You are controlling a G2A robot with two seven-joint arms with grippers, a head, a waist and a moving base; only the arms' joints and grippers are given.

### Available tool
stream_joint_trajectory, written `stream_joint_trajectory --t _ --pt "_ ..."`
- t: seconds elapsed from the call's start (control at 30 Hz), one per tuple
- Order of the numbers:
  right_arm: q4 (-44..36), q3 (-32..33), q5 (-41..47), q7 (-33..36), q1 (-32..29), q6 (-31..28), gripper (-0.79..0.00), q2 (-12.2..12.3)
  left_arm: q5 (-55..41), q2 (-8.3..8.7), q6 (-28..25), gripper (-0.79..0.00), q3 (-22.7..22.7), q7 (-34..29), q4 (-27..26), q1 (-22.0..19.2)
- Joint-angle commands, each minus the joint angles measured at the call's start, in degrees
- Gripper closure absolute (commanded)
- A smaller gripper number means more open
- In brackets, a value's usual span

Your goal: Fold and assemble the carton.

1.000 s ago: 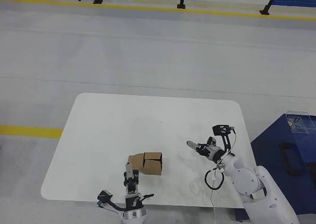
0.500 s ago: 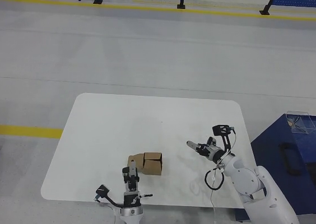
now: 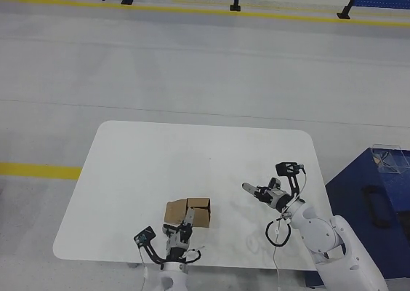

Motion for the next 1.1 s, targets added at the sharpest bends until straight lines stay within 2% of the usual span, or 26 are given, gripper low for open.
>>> stream_joint_trajectory --t 0.0,0.17,0.4,0.57,0.8,1.07 --pt "0.0 0.0 0.0 0.0 0.0 0.0 -0.785 0.0 -1.79 -0.16 0.17 -0.785 -0.39 -0.1 2.32 -1.64" --pt "0.0 0.0 0.0 0.0 0.0 0.0 -0.785 0.0 -5.22 -0.27 -2.38 -0.785 -1.25 -0.31 5.15 -2.81" --pt "0.0 0.0 0.0 0.0 0.0 0.0 -0.785 0.0 -9.84 0.17 -7.63 -0.785 -4.01 -1.16 4.85 -1.26" --pt "0.0 0.0 0.0 0.0 0.0 0.0 -0.785 0.0 -15.15 0.3 -9.89 -0.785 -6.12 -4.29 7.81 -3.49" --pt "0.0 0.0 0.0 0.0 0.0 0.0 -0.785 0.0 -17.6 0.32 -14.93 -0.785 -6.85 -4.58 12.72 -5.5" --pt "0.0 0.0 0.0 0.0 0.0 0.0 -0.785 0.0 -18.17 0.71 -27.03 -0.785 -7.21 -4.89 14.24 -4.83"
